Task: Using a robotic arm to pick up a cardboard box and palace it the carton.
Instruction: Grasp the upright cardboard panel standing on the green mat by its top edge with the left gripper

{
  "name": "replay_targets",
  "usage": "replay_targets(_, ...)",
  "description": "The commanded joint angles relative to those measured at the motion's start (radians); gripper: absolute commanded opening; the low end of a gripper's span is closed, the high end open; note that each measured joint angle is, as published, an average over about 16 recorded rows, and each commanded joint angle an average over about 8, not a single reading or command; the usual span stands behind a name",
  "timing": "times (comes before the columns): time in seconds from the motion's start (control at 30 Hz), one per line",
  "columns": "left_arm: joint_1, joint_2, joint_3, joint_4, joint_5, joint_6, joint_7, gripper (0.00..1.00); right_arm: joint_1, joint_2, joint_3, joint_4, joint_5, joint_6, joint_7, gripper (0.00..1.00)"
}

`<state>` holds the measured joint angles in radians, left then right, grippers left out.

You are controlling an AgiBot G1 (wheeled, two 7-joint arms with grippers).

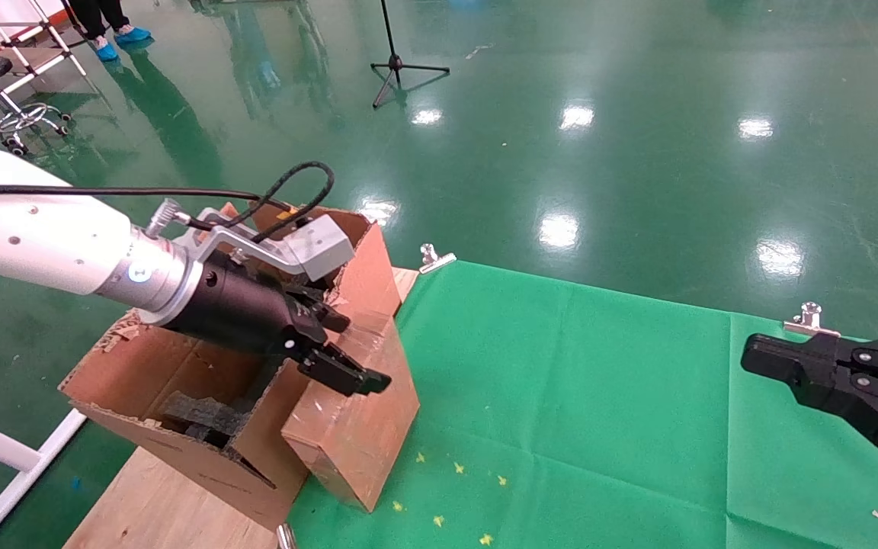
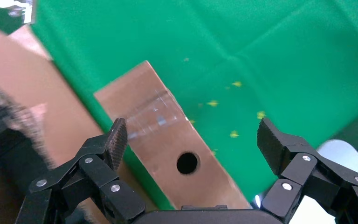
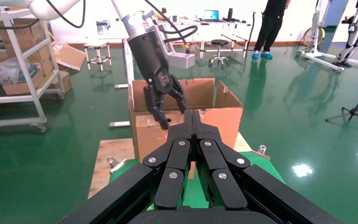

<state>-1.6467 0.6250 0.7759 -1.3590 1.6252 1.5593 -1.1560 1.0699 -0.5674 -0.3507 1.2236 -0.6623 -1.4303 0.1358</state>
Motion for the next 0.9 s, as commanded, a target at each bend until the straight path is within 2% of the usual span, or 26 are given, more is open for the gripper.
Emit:
replay_targets(0.03, -0.006, -0.005, 0.025, 0.001, -0.028, 0.004, 0.013, 1.00, 0.000, 0.000, 0.000, 0.000, 0.000, 0.000, 0.000, 0.00)
replay_targets(0.2, -0.049, -0.017, 0.070, 0.001, -0.042, -0.005, 0.053, 1.00, 0.000, 0.000, 0.000, 0.000, 0.000, 0.000, 0.000, 0.00)
replay_targets(0.5, -0.149, -0.029, 0.128, 0.001, 0.023, -0.014, 0.106, 1.00, 0.000, 0.000, 0.000, 0.000, 0.000, 0.000, 0.000, 0.00)
replay_targets(0.9, -0.194, -0.033, 0.195, 0.004, -0.019, -0.009, -0.038, 1.00, 0.000, 0.000, 0.000, 0.000, 0.000, 0.000, 0.000, 0.00)
